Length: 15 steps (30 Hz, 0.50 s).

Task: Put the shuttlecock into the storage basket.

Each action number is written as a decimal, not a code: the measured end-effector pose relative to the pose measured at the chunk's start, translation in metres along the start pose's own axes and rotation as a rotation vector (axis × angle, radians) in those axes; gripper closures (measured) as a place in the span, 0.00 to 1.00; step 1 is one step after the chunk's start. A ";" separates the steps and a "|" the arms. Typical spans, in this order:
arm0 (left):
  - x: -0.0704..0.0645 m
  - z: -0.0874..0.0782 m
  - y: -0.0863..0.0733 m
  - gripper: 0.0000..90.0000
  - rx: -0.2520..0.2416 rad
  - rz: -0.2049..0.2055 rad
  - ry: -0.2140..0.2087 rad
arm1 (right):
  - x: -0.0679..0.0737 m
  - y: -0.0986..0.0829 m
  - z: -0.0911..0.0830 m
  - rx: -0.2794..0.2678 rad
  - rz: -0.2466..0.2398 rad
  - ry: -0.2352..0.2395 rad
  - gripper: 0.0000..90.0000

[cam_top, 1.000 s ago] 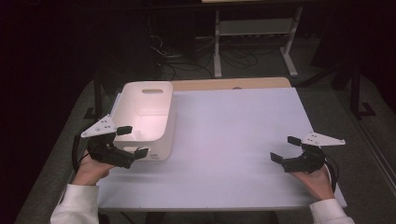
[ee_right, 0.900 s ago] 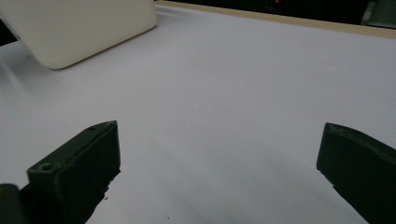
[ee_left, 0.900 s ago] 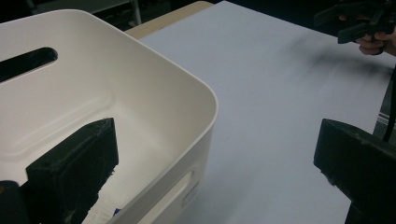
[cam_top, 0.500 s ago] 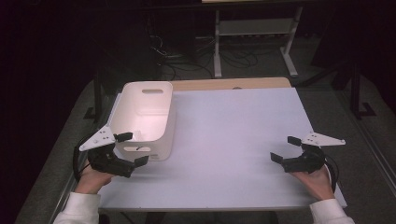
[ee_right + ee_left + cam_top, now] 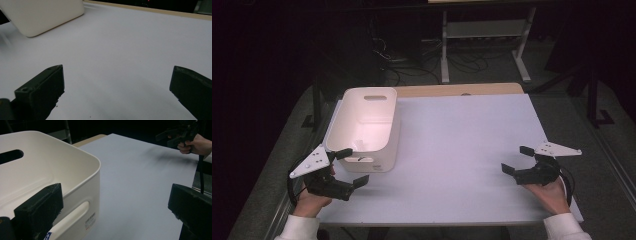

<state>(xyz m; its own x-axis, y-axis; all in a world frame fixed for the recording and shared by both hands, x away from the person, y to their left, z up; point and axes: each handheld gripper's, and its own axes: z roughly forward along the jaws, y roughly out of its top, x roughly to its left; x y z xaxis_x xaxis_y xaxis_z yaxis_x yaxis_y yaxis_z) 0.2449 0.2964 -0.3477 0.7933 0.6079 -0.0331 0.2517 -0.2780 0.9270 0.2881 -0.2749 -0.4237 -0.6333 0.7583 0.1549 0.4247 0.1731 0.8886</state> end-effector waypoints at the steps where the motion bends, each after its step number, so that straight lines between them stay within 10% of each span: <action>1: 0.000 0.001 -0.001 0.00 -0.005 -0.006 -0.002 | 0.000 0.000 0.000 0.000 0.001 -0.001 0.00; 15: 0.002 0.006 -0.024 0.00 -0.010 -0.031 -0.005 | 0.000 -0.001 0.001 0.005 -0.002 -0.008 0.00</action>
<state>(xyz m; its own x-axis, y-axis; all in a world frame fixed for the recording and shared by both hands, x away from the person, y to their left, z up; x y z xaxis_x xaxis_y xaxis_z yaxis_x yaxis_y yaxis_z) 0.2442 0.3001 -0.3721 0.7880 0.6123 -0.0639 0.2705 -0.2512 0.9294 0.2883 -0.2746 -0.4246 -0.6289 0.7629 0.1501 0.4270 0.1776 0.8866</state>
